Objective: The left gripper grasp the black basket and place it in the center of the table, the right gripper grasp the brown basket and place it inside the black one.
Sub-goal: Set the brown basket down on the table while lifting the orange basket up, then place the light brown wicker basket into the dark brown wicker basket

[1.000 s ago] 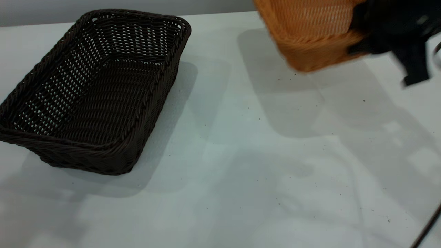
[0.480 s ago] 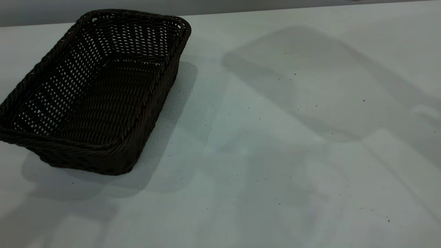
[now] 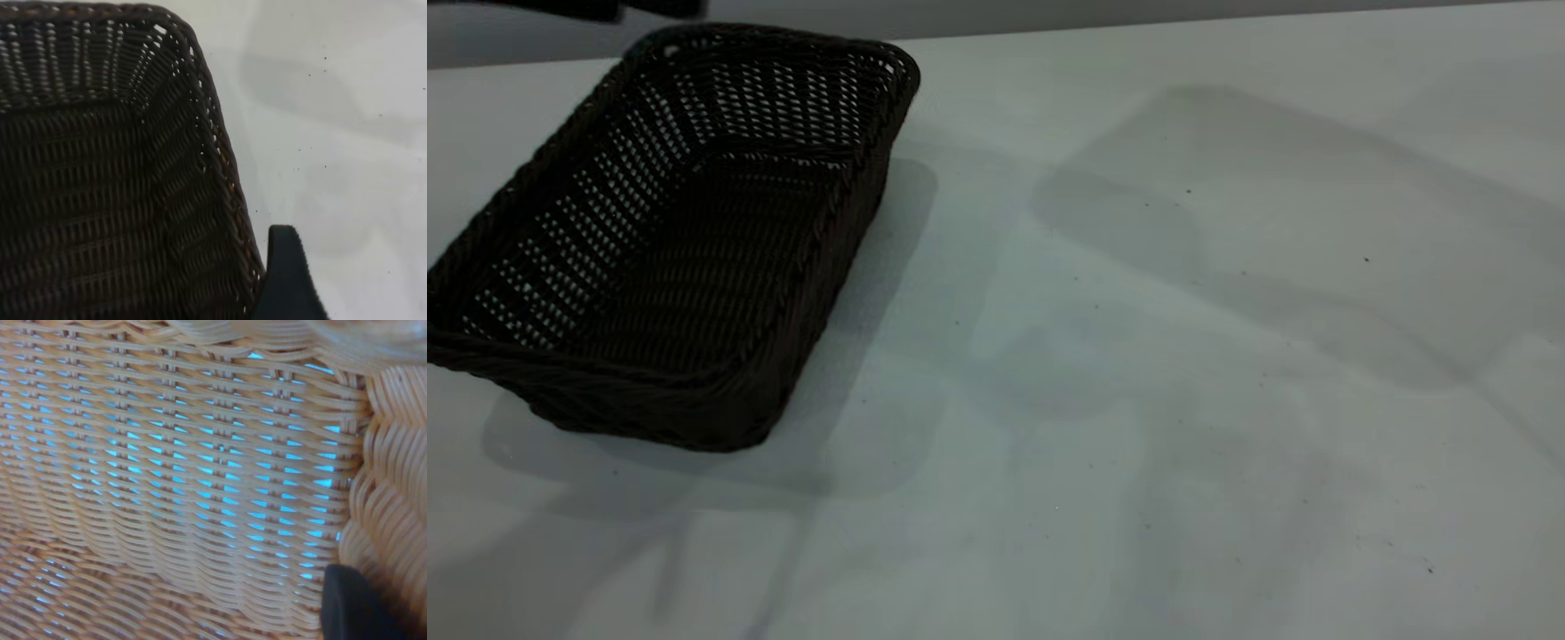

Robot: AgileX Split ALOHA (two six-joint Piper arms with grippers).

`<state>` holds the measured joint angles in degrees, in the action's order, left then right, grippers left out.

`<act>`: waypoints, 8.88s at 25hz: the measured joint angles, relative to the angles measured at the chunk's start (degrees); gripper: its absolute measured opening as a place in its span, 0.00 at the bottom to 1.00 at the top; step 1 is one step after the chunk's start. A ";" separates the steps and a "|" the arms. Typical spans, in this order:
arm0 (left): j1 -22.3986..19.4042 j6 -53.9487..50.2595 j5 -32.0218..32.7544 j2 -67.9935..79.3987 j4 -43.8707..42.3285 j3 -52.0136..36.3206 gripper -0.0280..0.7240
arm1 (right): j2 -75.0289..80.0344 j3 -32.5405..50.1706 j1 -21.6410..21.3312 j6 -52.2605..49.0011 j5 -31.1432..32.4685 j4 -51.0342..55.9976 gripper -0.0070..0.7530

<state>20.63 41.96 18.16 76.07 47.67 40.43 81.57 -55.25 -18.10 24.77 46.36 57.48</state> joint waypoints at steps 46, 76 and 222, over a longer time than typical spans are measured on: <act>9.34 -3.54 -20.48 29.22 -0.66 0.16 0.24 | 0.00 -10.93 -4.66 -4.00 8.18 -11.13 0.16; 9.34 48.07 10.46 25.02 -7.69 -0.01 0.22 | 0.00 -10.82 -4.66 1.67 5.60 -9.61 0.16; 9.34 48.02 -12.95 -35.72 7.74 0.56 0.76 | 35.26 -25.74 35.25 -3.31 14.63 -21.53 0.61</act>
<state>29.97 89.98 5.21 40.35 55.41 40.99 116.83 -80.99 17.15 21.47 61.00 35.95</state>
